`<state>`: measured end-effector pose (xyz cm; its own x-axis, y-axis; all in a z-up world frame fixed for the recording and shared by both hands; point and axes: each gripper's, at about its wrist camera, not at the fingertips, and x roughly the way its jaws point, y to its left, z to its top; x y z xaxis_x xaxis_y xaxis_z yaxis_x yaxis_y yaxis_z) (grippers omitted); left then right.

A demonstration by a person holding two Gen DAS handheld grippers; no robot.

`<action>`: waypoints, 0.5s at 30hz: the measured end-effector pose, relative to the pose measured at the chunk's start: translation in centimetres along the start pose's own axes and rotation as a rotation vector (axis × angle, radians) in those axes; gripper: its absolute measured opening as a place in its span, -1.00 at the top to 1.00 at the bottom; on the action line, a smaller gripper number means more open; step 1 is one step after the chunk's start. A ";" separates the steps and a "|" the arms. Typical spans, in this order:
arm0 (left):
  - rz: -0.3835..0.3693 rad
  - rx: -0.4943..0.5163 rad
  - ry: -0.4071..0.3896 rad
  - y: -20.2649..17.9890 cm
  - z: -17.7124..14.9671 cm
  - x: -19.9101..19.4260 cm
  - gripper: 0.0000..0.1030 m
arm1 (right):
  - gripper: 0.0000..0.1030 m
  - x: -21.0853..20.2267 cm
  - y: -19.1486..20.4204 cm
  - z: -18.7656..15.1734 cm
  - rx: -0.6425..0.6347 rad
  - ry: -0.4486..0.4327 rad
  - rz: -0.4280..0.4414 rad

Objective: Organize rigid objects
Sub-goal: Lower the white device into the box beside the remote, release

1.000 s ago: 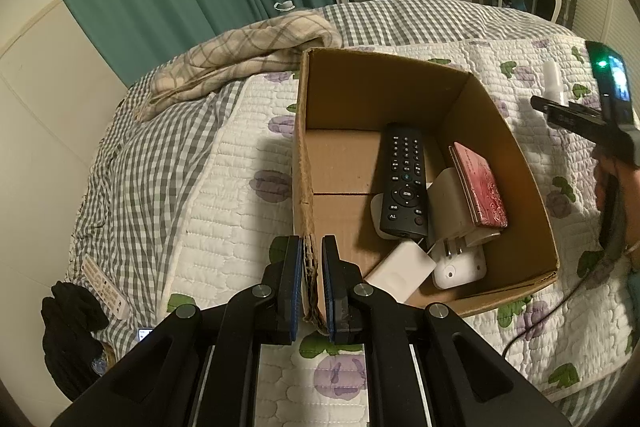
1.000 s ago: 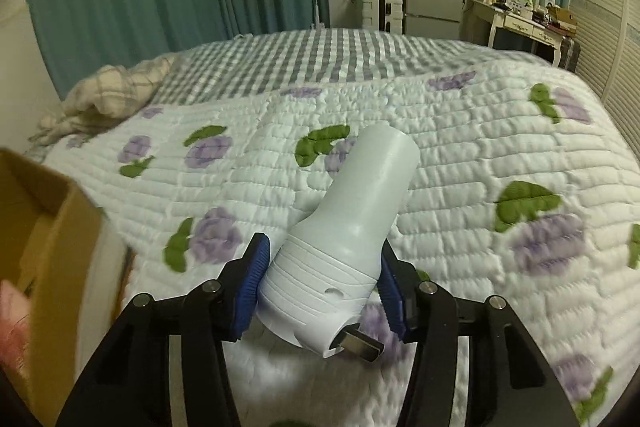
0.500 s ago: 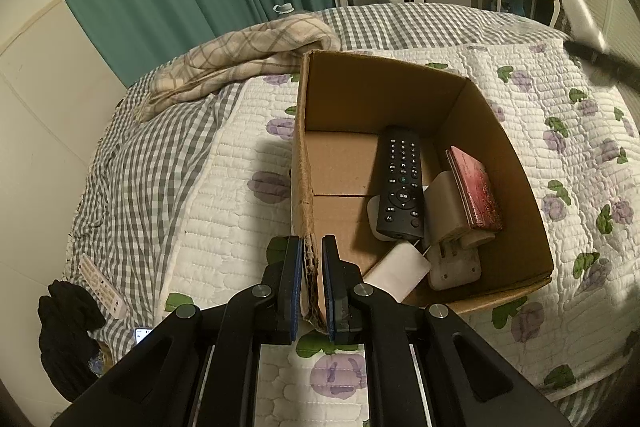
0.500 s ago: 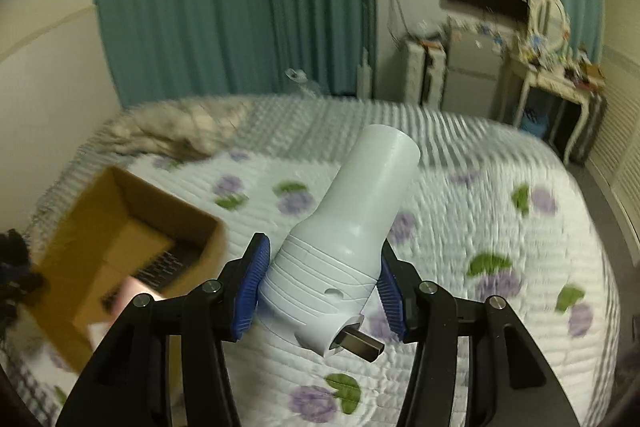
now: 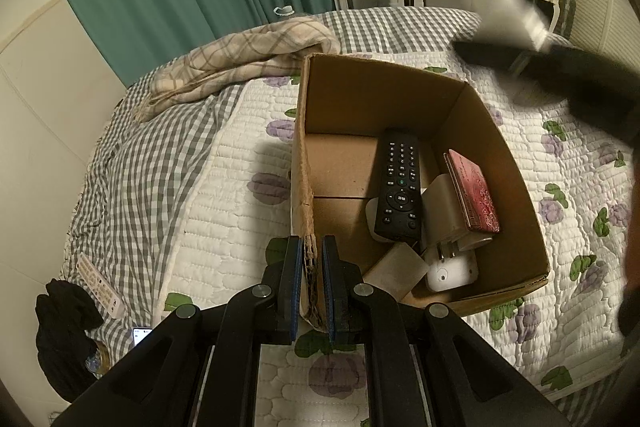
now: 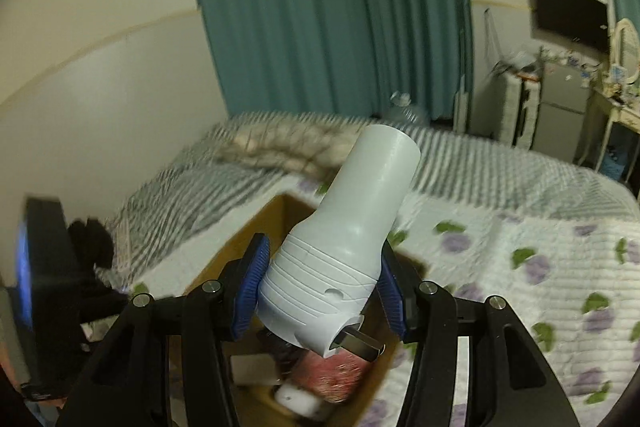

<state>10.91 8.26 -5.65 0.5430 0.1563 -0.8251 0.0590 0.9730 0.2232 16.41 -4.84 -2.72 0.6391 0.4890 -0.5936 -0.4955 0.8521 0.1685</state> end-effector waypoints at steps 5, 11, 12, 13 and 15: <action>-0.005 -0.002 -0.003 0.0 0.2 -0.1 0.84 | -0.01 3.8 0.8 -2.3 0.000 0.093 0.003; -0.006 -0.002 -0.006 0.0 0.2 -0.1 0.84 | -0.01 6.2 1.5 -3.6 -0.016 0.150 -0.016; -0.006 -0.003 -0.006 0.0 0.2 -0.1 0.84 | -0.01 6.4 1.6 -3.7 -0.016 0.155 -0.018; -0.006 -0.003 -0.006 0.0 0.2 -0.1 0.84 | -0.01 6.7 1.6 -3.8 -0.015 0.161 -0.020; -0.005 -0.002 -0.006 0.0 0.2 -0.1 0.84 | -0.01 7.1 1.6 -3.8 -0.009 0.172 -0.020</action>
<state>11.01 8.23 -5.44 0.5479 0.1501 -0.8230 0.0604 0.9741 0.2179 17.90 -0.74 -9.64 0.5392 0.4324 -0.7227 -0.4893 0.8593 0.1490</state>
